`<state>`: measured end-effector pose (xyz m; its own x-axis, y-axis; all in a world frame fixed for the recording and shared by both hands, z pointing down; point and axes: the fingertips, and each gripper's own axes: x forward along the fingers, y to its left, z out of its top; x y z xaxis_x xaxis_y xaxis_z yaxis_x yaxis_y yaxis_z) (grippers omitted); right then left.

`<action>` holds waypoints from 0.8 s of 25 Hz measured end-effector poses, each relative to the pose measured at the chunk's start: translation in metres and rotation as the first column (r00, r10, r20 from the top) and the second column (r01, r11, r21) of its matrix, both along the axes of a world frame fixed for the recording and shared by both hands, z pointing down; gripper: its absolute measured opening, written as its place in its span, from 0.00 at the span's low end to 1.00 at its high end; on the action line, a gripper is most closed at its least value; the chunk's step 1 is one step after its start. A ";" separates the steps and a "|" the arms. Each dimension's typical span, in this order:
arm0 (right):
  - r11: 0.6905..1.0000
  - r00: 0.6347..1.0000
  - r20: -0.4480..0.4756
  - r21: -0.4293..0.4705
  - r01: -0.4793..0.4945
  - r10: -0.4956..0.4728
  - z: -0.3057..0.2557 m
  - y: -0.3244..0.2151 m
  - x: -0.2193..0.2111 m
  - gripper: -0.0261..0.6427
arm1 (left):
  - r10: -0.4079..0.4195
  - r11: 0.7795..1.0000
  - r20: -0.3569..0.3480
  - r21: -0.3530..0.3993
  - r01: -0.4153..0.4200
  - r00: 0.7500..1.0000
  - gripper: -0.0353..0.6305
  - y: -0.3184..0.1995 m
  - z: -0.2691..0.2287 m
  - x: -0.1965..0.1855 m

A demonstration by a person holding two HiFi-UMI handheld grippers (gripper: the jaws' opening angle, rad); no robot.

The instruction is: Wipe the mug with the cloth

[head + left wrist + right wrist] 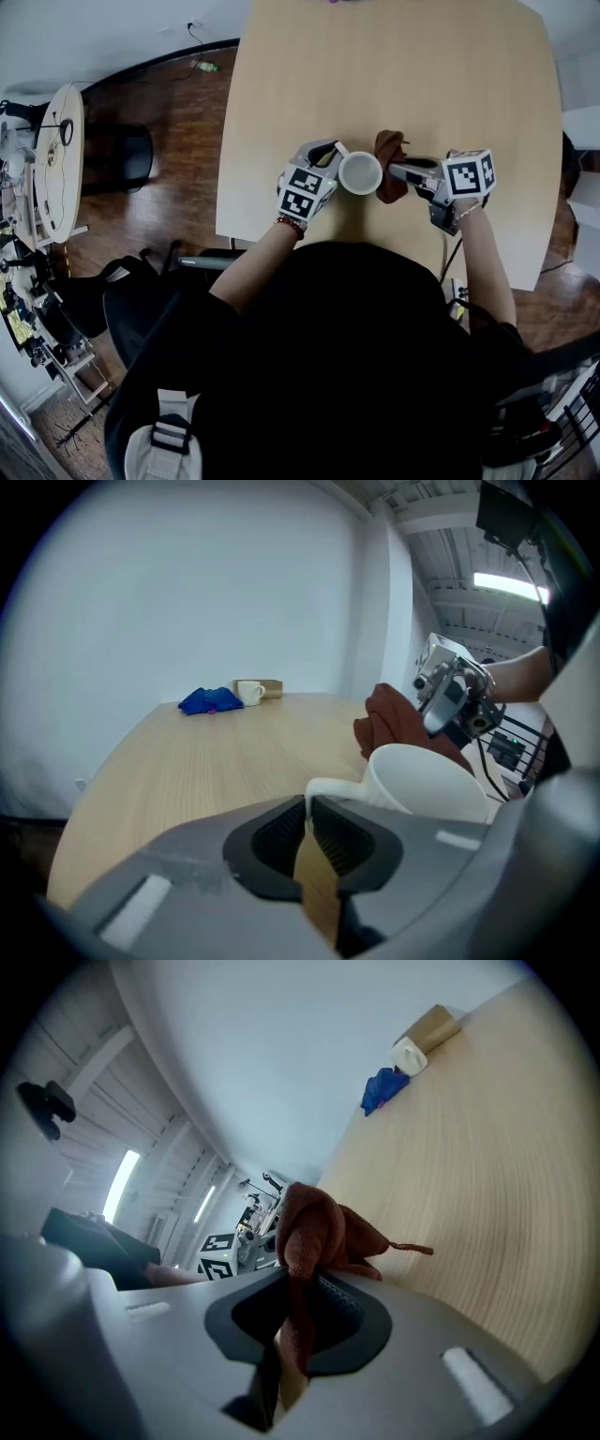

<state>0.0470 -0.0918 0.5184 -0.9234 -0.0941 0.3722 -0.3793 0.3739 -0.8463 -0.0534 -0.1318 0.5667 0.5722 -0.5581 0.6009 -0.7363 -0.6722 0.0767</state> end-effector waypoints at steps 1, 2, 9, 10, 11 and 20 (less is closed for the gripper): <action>1.000 1.000 0.003 -0.005 -0.014 0.014 -0.001 0.002 0.001 0.12 | -0.022 1.000 -0.004 -0.003 0.022 1.000 0.10 0.000 0.000 -0.003; 1.000 1.000 0.001 -0.011 -0.027 0.027 -0.001 0.004 0.001 0.12 | -0.042 0.999 -0.009 -0.006 0.042 0.999 0.10 0.000 0.000 -0.004; 0.997 0.996 -0.051 0.001 -0.071 0.071 0.008 0.003 -0.006 0.12 | -0.120 0.993 -0.026 -0.004 0.120 0.992 0.10 0.005 -0.001 -0.008; 0.998 0.995 -0.067 0.005 -0.069 0.069 0.012 0.002 -0.006 0.12 | -0.124 0.992 -0.026 -0.004 0.123 0.992 0.10 0.005 -0.002 -0.006; 0.998 0.995 -0.082 0.011 -0.064 0.065 0.016 0.002 -0.005 0.12 | -0.125 0.992 -0.025 -0.003 0.125 0.992 0.10 0.005 -0.002 -0.005; 0.993 0.975 -0.192 -0.007 -0.116 0.113 0.054 0.000 -0.001 0.12 | -0.147 0.989 -0.021 -0.012 0.146 0.989 0.09 0.005 -0.001 -0.003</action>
